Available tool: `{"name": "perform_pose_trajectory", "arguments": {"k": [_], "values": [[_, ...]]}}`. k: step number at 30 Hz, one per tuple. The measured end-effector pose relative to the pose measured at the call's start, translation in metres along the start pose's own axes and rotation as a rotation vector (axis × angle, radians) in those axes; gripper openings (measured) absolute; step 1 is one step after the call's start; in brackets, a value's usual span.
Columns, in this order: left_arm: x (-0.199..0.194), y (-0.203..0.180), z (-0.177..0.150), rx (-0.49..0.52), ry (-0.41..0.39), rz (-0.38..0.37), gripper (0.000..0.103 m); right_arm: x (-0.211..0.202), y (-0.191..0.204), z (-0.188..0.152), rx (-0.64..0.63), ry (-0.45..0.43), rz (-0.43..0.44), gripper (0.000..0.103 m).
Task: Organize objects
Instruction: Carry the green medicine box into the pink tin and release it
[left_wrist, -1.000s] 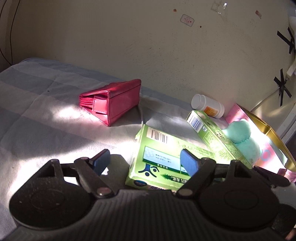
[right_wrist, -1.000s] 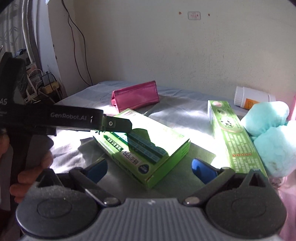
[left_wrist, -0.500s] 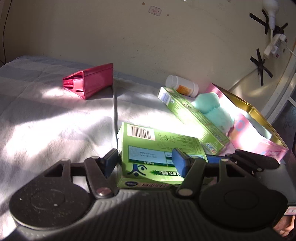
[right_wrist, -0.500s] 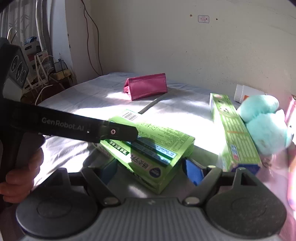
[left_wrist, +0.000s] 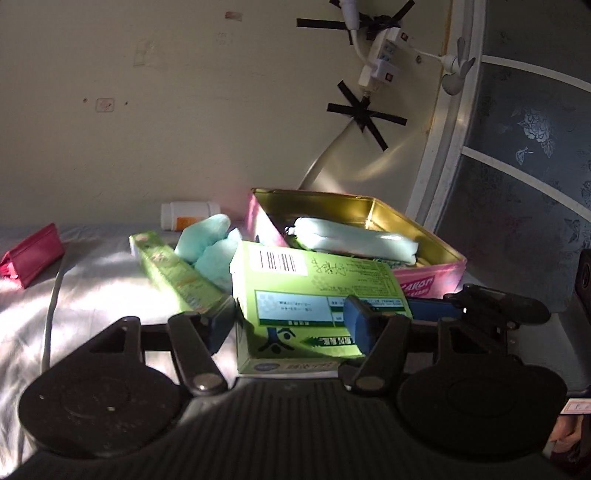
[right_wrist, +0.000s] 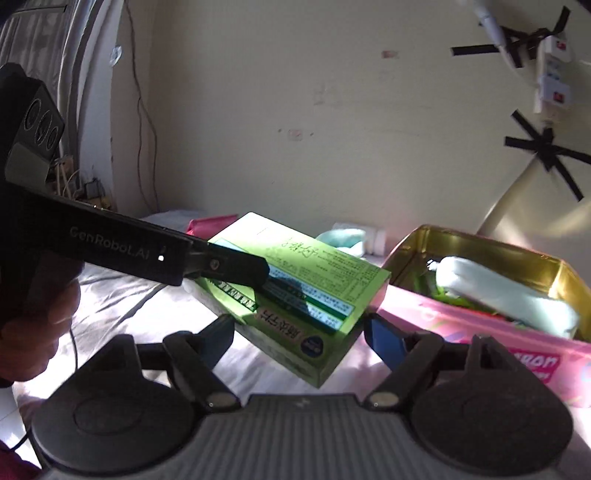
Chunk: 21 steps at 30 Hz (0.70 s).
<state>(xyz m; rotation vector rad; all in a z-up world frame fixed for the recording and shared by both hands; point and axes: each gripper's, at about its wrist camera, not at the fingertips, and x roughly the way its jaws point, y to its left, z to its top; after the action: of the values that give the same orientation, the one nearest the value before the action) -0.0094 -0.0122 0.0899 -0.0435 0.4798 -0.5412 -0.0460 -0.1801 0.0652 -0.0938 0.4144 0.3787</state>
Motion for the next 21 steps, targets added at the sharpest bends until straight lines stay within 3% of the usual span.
{"name": "perform_pose_trajectory", "arguments": {"k": [2, 4, 10, 13, 17, 21], "values": [[0.023, -0.021, 0.023, 0.038, -0.011, -0.031, 0.067, -0.007, -0.030, 0.014, 0.022, -0.023, -0.049, 0.081], [0.055, -0.042, 0.041, 0.065, 0.017, -0.041, 0.067, -0.002, -0.064, 0.026, 0.043, 0.014, -0.077, 0.081], [0.164, -0.060, 0.076, 0.025, 0.276, -0.053, 0.068, 0.049, -0.178, 0.055, 0.241, 0.305, -0.008, 0.081], [0.204, -0.053, 0.083, -0.055, 0.362, -0.077, 0.069, 0.072, -0.217, 0.063, 0.329, 0.388, 0.020, 0.081], [0.242, -0.053, 0.080, -0.049, 0.410, -0.045, 0.068, 0.100, -0.237, 0.066, 0.359, 0.425, 0.001, 0.079], [0.264, -0.049, 0.077, -0.097, 0.373, -0.012, 0.069, 0.118, -0.238, 0.060, 0.344, 0.419, -0.076, 0.075]]}}
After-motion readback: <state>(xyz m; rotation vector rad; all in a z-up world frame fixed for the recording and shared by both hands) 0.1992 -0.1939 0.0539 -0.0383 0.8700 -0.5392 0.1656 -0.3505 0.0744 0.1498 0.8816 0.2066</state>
